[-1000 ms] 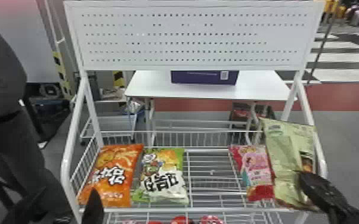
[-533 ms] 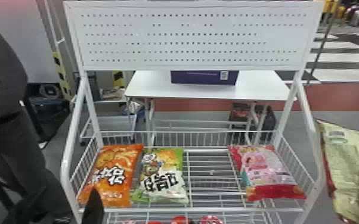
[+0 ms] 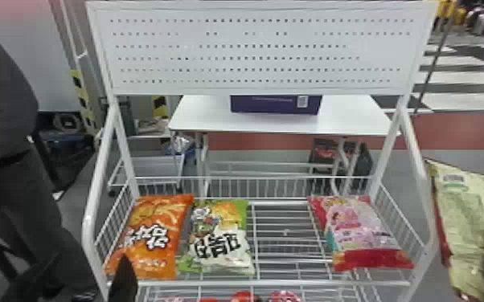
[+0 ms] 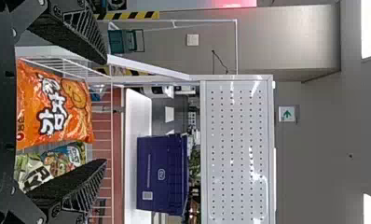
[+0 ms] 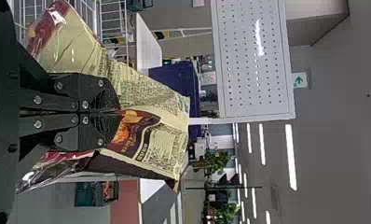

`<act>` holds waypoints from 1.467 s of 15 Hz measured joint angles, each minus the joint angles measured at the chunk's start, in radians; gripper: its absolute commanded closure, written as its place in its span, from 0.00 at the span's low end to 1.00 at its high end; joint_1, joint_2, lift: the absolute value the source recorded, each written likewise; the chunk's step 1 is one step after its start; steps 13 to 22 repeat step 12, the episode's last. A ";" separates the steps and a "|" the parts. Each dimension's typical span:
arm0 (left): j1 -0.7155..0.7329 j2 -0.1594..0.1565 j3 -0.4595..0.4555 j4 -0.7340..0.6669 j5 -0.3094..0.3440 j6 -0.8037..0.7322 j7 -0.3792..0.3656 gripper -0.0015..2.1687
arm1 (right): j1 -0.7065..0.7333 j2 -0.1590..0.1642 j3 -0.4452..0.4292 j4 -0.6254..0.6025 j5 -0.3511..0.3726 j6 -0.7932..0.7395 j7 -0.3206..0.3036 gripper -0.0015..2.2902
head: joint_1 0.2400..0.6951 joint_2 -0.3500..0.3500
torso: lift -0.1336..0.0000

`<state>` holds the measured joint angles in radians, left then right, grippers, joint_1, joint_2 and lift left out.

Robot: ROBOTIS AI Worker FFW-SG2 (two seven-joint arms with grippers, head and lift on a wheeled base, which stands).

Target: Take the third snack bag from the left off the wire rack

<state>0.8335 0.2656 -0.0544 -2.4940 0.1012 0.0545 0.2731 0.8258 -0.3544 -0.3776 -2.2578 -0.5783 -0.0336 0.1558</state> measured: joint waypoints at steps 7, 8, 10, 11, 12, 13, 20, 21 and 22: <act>0.004 0.001 0.002 -0.005 0.000 -0.003 0.000 0.07 | 0.006 -0.003 0.001 -0.005 0.002 -0.004 0.009 0.98 | 0.57 0.50 | 1.00; 0.005 0.001 0.003 -0.005 0.000 -0.003 0.000 0.07 | 0.006 -0.003 0.001 -0.007 0.005 -0.005 0.010 0.98 | 0.57 0.50 | 1.00; 0.007 0.001 0.004 -0.006 0.000 -0.003 0.000 0.07 | 0.005 -0.003 0.002 -0.007 0.008 -0.004 0.015 0.98 | 0.57 0.50 | 1.00; 0.007 0.001 0.005 -0.006 0.000 -0.003 0.000 0.07 | 0.004 -0.003 0.002 -0.007 0.009 -0.004 0.016 0.98 | 0.57 0.50 | 1.00; 0.007 0.001 0.005 -0.006 0.000 -0.003 0.000 0.07 | 0.003 -0.002 0.002 -0.007 0.009 -0.004 0.016 0.98 | 0.57 0.50 | 1.00; 0.007 0.001 0.005 -0.006 0.000 -0.003 0.000 0.07 | 0.003 -0.002 0.002 -0.007 0.009 -0.004 0.016 0.98 | 0.57 0.50 | 1.00; 0.007 0.001 0.005 -0.006 0.000 -0.003 0.000 0.07 | 0.003 -0.002 0.002 -0.007 0.009 -0.004 0.016 0.98 | 0.57 0.50 | 1.00; 0.007 0.001 0.005 -0.006 0.000 -0.003 0.000 0.07 | 0.003 -0.002 0.002 -0.007 0.009 -0.004 0.016 0.98 | 0.57 0.50 | 1.00; 0.007 0.001 0.005 -0.006 0.000 -0.003 0.000 0.07 | 0.003 -0.002 0.002 -0.007 0.009 -0.004 0.016 0.98 | 0.57 0.50 | 1.00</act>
